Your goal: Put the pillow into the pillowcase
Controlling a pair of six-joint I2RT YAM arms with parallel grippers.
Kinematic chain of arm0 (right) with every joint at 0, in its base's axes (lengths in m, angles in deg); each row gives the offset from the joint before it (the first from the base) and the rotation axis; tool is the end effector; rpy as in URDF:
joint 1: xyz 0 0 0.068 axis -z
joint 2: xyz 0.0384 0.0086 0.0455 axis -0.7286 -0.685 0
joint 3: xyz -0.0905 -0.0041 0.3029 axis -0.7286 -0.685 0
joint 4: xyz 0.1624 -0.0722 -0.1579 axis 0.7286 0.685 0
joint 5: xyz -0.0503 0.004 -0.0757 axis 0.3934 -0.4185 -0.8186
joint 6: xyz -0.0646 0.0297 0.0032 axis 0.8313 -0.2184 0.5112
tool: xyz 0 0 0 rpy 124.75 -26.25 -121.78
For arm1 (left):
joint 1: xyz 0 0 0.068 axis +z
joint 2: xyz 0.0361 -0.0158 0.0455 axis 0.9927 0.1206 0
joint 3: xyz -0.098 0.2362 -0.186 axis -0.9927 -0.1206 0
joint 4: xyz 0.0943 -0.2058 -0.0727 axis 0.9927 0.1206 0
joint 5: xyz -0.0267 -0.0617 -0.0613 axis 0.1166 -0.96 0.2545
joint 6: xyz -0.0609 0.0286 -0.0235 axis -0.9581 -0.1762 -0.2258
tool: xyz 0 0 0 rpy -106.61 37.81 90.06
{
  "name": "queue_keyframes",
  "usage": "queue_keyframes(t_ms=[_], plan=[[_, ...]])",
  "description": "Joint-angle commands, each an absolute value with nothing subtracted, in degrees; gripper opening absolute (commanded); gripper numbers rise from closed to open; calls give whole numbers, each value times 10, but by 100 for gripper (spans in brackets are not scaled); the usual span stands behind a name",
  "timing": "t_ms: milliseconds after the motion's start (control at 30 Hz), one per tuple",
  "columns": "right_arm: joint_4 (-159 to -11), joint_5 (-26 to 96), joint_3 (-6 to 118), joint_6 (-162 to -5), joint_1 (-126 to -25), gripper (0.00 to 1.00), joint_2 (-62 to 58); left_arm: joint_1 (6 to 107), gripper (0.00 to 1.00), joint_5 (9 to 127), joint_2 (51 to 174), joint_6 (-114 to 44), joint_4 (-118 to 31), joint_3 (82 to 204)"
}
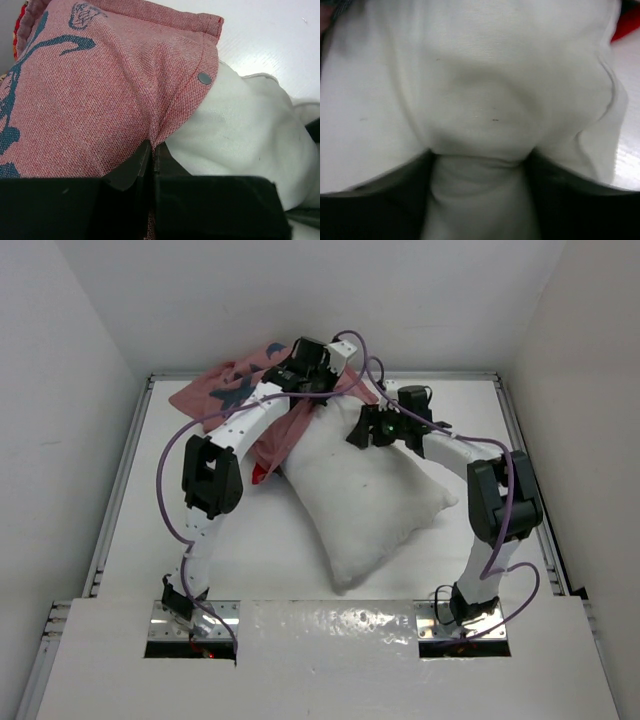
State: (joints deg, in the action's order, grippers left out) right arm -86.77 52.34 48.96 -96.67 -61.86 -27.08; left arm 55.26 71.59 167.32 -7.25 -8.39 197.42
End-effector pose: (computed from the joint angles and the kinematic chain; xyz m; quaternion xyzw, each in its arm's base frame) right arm 0.3978 0.1332 0.2494 -0.0620 0.8740 0.3182 0.3619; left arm 0.4829 -0.2605 0.3150 0.3554 0.8197 -0.0818 0.4417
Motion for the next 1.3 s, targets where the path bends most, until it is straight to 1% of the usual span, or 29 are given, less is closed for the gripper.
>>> queue_keyframes(t_ms=[0, 67, 100, 133, 167, 200, 267, 367, 400, 467, 500, 533, 600, 633, 667, 767, 800, 867, 900, 1000, 1033, 1067, 1100, 1133, 1167, 1233, 1267], plan=[[-928, 596, 451, -1001, -636, 47, -280, 556, 0, 691, 1657, -80, -79, 2009], [-959, 594, 420, -1028, -649, 4, -261, 556, 0, 635, 1654, -72, -64, 2037], [-975, 583, 410, -1037, -657, 0, -253, 553, 0, 547, 1647, -64, -50, 2047], [-996, 575, 403, -1040, -666, 0, -233, 550, 0, 496, 1642, -34, -38, 2055], [-1002, 561, 396, -1036, -688, 0, -221, 542, 0, 396, 1635, -13, 0, 2075], [-1013, 527, 395, -1022, -700, 0, -209, 537, 0, 351, 1630, 38, 27, 2086], [-1041, 492, 391, -1014, -729, 0, -165, 525, 0, 283, 1614, 74, 105, 2111], [-1168, 428, 357, -1033, -750, 0, -101, 503, 0, 274, 1588, 132, 209, 2115], [-1242, 407, 347, -1045, -755, 0, -85, 495, 0, 279, 1581, 160, 235, 2108], [-1316, 323, 304, -1067, -767, 0, -47, 472, 0, 282, 1559, 193, 305, 2084], [-1394, 292, 288, -1098, -771, 0, -37, 465, 0, 280, 1554, 219, 326, 2075], [-1430, 217, 254, -1117, -777, 0, -31, 453, 0, 270, 1538, 222, 341, 2057], [-1515, 125, 220, -1174, -784, 0, -26, 447, 0, 237, 1519, 203, 342, 2031], [-1525, 74, 195, -1184, -796, 0, -26, 440, 0, 226, 1499, 202, 343, 2028], [-1520, -52, 188, -1190, -805, 0, -26, 435, 0, 224, 1490, 204, 343, 2027], [-1395, -225, 194, -1235, -817, 0, -37, 427, 0, 245, 1450, 222, 343, 2008], [-1370, -251, 197, -1287, -817, 0, -50, 427, 0, 251, 1440, 227, 343, 1977], [-1361, -294, 183, -1327, -816, 0, -64, 427, 0, 266, 1405, 251, 343, 1934], [-1360, -301, 174, -1334, -816, 0, -73, 427, 0, 271, 1396, 260, 341, 1887], [-1315, -290, 178, -1320, -817, 0, -80, 426, 1, 327, 1370, 292, 336, 1798], [-1295, -278, 180, -1313, -817, 0, -80, 426, 23, 361, 1368, 292, 323, 1781], [-1270, -261, 180, -1268, -816, 12, -78, 426, 41, 376, 1370, 282, 316, 1764], [-1255, -210, 180, -1234, -812, 34, -73, 427, 57, 387, 1372, 273, 310, 1761], [-1231, -193, 183, -1208, -811, 61, -52, 433, 87, 397, 1373, 259, 289, 1762], [-1145, -192, 198, -1178, -810, 99, -37, 438, 99, 415, 1368, 229, 278, 1773], [-1049, -199, 212, -1146, -806, 99, -4, 444, 100, 454, 1360, 198, 239, 1786], [-966, -194, 219, -1106, -802, 99, 32, 445, 100, 477, 1352, 160, 221, 1788]])
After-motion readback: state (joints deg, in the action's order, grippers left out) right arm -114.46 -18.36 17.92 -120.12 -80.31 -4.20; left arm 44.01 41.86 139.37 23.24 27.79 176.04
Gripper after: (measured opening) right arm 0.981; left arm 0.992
